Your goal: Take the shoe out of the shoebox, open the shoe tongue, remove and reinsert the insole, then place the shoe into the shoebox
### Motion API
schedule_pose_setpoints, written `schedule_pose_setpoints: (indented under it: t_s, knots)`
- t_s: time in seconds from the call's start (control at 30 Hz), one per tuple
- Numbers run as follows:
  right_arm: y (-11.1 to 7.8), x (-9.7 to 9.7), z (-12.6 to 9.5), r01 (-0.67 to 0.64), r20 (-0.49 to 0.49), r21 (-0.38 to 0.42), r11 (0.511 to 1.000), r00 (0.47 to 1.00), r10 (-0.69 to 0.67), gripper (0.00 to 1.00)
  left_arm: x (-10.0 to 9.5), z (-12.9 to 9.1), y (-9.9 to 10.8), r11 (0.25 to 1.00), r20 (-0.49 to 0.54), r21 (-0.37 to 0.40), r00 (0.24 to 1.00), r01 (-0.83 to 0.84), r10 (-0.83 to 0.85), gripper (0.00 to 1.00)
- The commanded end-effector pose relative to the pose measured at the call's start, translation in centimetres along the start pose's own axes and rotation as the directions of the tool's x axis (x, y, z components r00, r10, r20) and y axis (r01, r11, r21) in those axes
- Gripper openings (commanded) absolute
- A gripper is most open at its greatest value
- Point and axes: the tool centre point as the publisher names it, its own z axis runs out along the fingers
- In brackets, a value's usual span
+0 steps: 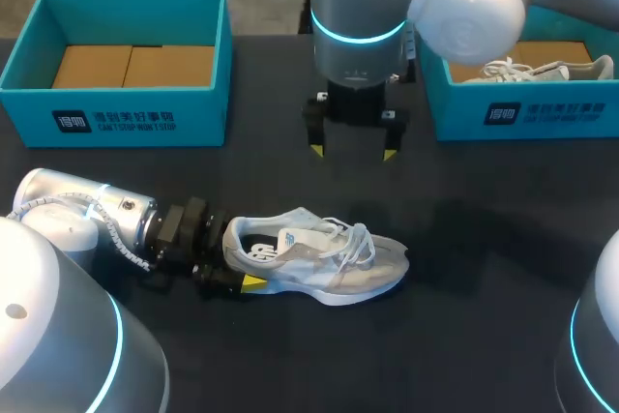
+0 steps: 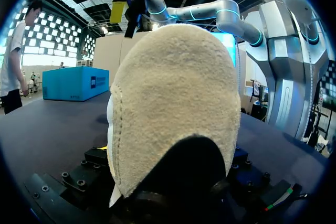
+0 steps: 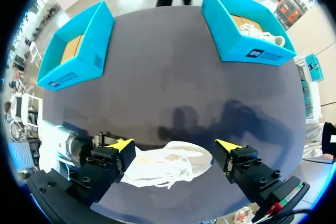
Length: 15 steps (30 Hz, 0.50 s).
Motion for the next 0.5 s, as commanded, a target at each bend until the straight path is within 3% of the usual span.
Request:
schedule_pose_setpoints:
  t_s: [0.03, 0.4, 0.5]
  knots:
    - [-0.7, 3.1, 0.3, 0.007, 0.095, 0.015, 1.000, 0.995, -0.008, 1.00, -0.1, -0.1, 0.2, 1.000, -0.002, 0.001, 1.000, 0.000, 0.000, 0.00]
    - [-5.2, 4.9, 0.5, -0.004, 0.100, 0.005, 1.000, 0.995, 0.004, 1.00, -0.1, -0.1, 0.2, 1.000, -0.002, 0.001, 1.000, 0.000, 0.000, 0.00]
    - [-6.3, 5.9, 1.3, 0.002, 0.155, 0.023, 1.000, 0.988, -0.006, 1.00, -0.1, -0.1, 0.2, 1.000, -0.002, 0.001, 1.000, 0.000, 0.000, 0.00]
